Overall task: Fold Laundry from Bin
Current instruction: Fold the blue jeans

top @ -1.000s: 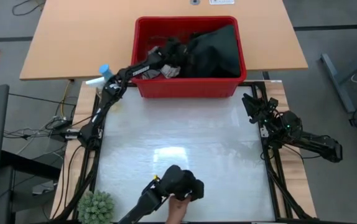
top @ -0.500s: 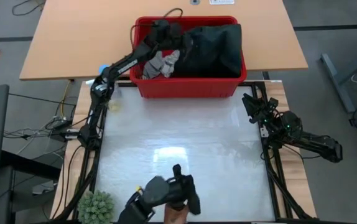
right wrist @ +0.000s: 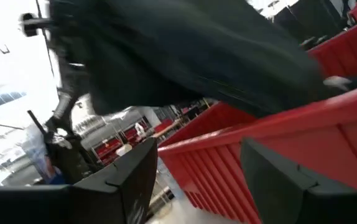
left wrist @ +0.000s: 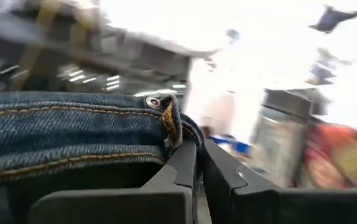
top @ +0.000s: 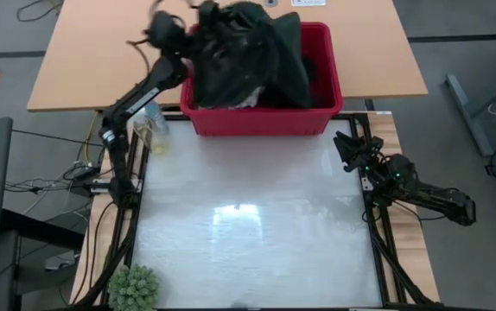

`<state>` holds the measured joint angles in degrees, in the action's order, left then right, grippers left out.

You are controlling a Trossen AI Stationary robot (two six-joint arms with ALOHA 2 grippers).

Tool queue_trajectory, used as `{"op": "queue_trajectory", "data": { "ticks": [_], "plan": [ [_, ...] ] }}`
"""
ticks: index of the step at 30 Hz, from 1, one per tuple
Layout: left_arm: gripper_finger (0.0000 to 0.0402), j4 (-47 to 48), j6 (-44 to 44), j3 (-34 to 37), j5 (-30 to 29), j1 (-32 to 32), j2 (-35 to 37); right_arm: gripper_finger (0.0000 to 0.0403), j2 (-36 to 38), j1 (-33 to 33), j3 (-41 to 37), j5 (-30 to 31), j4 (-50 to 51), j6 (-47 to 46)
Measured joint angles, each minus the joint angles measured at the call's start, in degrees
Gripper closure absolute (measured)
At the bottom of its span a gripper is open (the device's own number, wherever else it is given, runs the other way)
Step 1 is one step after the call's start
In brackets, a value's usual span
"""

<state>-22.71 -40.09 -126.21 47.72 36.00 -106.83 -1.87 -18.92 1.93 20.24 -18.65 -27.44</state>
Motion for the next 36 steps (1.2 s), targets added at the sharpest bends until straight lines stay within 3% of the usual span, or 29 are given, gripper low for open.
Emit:
{"op": "queue_trajectory", "data": {
  "ticks": [6, 13, 15, 20, 24, 31, 36],
  "plan": [
    [0.0401, -2.6, 5.1, 0.0, 13.6, -8.5, 7.4, 0.0148, 0.0, 0.0, 0.0, 1.6, 1.2, 0.0],
    [0.0399, -3.5, 14.3, -0.2, 38.9, -24.6, 14.9, 0.0148, 0.0, 0.0, 0.0, 2.5, 3.1, 0.0],
    [0.0399, -2.3, 13.8, -0.3, 42.2, -28.7, 16.1, 0.0148, 0.0, 0.0, 0.0, 2.5, 4.1, -0.1],
    [0.04, 6.3, 7.7, 2.6, 40.4, -31.6, 16.4, 0.0148, 0.0, 0.0, 0.0, 2.4, 7.3, -1.0],
    [0.0401, 15.6, 8.7, 7.8, 33.3, -30.7, 15.7, 0.0148, 0.0, 0.0, -0.1, 2.4, 11.1, -1.6],
    [0.0401, 20.8, 13.4, 17.6, 25.9, -23.0, 16.0, 0.0148, -3.0, 0.0, -0.1, 2.6, 15.8, -0.7],
    [0.0401, 20.8, 12.0, 23.3, 15.2, -15.4, 16.1, 0.0149, -10.8, 0.0, -0.1, 2.8, 14.9, -0.6]
  ]
}}
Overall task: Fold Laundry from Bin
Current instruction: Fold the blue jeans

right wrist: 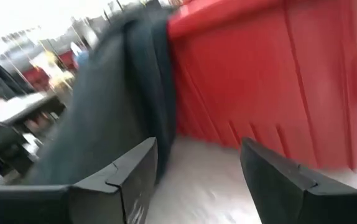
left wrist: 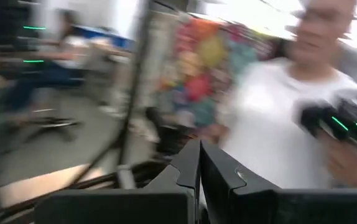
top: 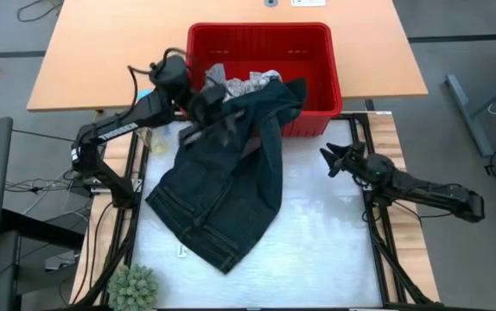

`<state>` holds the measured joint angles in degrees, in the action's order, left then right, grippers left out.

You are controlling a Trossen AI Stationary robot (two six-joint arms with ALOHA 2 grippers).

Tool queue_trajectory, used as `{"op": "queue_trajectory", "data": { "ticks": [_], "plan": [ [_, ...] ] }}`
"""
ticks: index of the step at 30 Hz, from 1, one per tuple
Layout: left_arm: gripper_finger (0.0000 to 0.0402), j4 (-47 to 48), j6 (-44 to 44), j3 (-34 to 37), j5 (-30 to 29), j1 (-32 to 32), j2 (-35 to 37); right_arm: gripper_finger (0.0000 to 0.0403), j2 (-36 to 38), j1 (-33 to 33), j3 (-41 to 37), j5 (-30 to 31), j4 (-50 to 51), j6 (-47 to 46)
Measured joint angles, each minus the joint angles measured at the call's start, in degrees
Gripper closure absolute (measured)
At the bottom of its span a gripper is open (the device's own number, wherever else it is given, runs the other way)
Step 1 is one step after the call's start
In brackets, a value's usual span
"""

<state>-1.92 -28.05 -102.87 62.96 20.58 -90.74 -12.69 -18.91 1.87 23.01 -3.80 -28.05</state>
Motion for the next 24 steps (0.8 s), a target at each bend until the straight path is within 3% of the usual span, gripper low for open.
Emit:
{"op": "queue_trajectory", "data": {
  "ticks": [5, 12, 21, 24],
  "plan": [
    [0.0401, 3.7, -3.6, 5.1, -12.0, 5.8, -0.1, 0.0193, -12.4, 0.0, 0.5, -0.1, -9.2, 0.1],
    [0.0401, 10.6, -2.4, 9.6, -17.5, 8.0, -0.1, 0.0375, -31.6, -0.3, 13.6, -1.7, -7.6, 5.7],
    [0.0401, 23.2, 6.2, 9.6, -25.6, 5.7, -0.1, 0.0387, -49.6, -3.2, 34.9, -1.9, 6.3, 16.4],
    [0.0401, 28.2, 9.9, 9.6, -31.1, 4.6, -0.1, 0.0387, -54.4, -5.4, 40.1, -1.9, 9.3, 18.8]
  ]
}}
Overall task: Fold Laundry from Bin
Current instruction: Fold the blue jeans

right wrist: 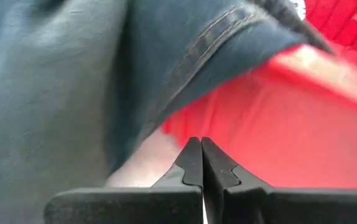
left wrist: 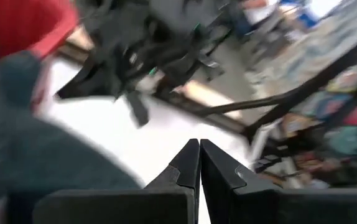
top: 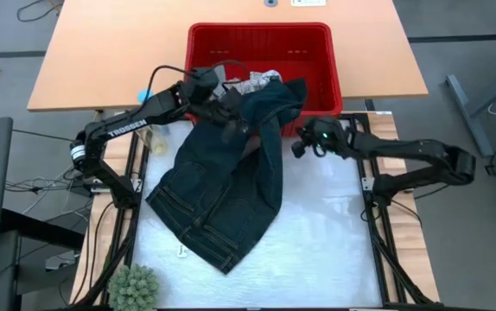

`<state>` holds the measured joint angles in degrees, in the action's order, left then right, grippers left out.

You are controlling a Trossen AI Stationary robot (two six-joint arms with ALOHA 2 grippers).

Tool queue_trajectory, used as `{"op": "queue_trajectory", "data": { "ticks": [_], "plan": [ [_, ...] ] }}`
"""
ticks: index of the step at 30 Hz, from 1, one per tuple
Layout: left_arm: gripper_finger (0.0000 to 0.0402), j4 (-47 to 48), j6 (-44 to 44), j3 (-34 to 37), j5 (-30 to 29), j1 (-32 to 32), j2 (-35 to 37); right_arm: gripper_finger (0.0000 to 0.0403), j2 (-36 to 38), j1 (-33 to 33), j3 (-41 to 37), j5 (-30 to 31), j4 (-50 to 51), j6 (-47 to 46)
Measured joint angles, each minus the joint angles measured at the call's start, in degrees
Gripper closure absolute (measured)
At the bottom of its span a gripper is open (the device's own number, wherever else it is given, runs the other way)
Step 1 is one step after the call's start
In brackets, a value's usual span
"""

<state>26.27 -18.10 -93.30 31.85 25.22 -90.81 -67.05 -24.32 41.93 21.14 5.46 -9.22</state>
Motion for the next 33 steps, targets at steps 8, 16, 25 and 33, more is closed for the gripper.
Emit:
{"op": "queue_trajectory", "data": {
  "ticks": [8, 16, 25, 33],
  "plan": [
    [0.0401, 10.8, 8.5, 0.0, -15.9, -2.1, -0.4, 0.0387, -9.4, -4.2, 8.8, 0.5, 0.6, 6.1],
    [0.0401, 12.3, 11.9, 3.8, -25.2, -2.7, -1.0, 0.0388, -14.5, -7.6, 13.0, 1.1, 0.7, 8.3],
    [0.04, 7.7, 6.8, 13.3, -27.5, -1.5, -1.1, 0.0322, -11.6, -10.8, 17.1, -8.7, 10.1, 0.3],
    [0.0335, 4.4, 10.1, 14.6, -28.7, -1.4, -1.0, 0.0244, -5.9, -16.7, 19.0, -30.1, 22.6, -13.1]
  ]
}}
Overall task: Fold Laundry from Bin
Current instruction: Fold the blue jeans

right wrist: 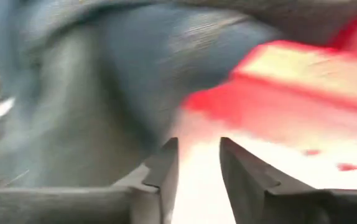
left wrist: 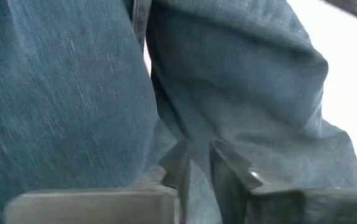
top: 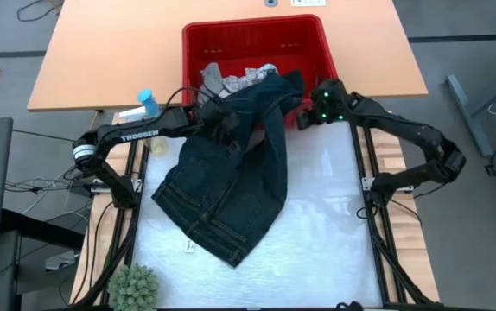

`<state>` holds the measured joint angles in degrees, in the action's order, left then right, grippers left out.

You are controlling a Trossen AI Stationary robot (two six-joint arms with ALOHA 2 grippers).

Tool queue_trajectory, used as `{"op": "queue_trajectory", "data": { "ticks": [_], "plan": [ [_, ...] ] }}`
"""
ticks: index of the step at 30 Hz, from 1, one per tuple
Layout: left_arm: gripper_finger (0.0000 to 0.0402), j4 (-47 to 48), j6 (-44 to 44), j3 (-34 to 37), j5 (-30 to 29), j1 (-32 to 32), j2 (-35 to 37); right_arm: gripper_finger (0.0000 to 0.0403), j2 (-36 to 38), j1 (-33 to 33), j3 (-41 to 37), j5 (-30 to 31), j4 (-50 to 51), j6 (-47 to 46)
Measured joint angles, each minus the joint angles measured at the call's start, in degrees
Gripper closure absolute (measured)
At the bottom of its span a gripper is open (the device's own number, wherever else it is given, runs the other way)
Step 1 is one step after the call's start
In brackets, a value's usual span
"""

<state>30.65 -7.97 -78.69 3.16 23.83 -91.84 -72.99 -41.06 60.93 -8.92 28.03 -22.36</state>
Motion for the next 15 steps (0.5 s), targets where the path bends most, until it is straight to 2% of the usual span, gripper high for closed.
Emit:
{"op": "queue_trajectory", "data": {
  "ticks": [2, 4, 7, 10, 15],
  "plan": [
    [0.0304, -0.6, 0.4, 0.0, -0.2, 0.0, 0.0, 0.0214, 0.5, 0.5, 0.0, -5.0, 0.1, 1.2],
    [0.0269, -0.6, 1.7, 0.0, -0.3, 0.0, 0.0, 0.0183, 0.6, 2.1, 0.0, -6.3, -0.6, 1.6],
    [0.0216, -0.7, 3.0, 0.0, -2.7, 0.0, 0.0, 0.0145, 0.1, 4.7, 0.0, -4.8, -3.7, 1.6],
    [0.0173, -0.7, 2.8, 0.0, -7.8, 0.0, 0.0, 0.0123, -1.7, 7.0, 0.0, -1.8, -6.6, -0.3],
    [0.0137, -1.0, 1.4, 0.0, -11.0, 0.0, 0.0, 0.0112, -6.0, 8.7, 0.0, 0.3, -11.2, -1.6]
  ]
}}
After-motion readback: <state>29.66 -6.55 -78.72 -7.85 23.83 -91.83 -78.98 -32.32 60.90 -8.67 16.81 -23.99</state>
